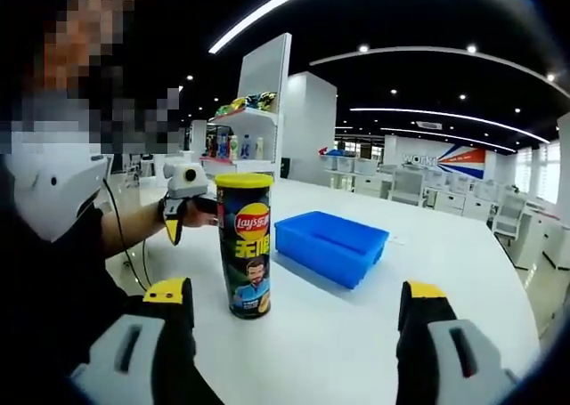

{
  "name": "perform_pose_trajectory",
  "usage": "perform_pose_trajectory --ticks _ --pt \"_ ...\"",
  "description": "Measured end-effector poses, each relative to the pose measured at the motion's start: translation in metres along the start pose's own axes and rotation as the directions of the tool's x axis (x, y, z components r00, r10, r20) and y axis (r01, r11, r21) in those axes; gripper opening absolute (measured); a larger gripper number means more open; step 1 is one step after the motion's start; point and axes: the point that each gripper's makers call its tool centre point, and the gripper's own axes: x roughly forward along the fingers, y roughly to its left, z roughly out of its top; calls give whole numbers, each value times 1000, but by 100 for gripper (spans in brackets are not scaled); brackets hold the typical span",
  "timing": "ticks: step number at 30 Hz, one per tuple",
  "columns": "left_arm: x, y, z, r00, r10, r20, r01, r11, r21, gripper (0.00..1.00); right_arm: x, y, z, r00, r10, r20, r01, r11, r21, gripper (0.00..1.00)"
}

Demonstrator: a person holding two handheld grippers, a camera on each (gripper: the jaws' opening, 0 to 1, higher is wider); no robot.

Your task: Open the lid of the chip container on the table, take out the chips, place them into the box in front of the container, and close the lid

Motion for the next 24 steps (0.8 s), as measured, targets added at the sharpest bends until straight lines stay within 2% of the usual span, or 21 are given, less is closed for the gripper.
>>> perform_pose_trajectory --ticks 3,17,24 --pt "6 0 -2 1000 -8 -5 8 1000 -10 81 0 1 0 1000 6 -3 -6 1000 -3 90" --pt "25 0 -2 998 -51 26 52 998 -39 81 0 2 1 1000 17 -2 -17 1000 -6 90" --pt "37 1 -7 998 -64 24 65 997 -41 81 0 2 2 1000 19 -2 -19 1000 -8 90"
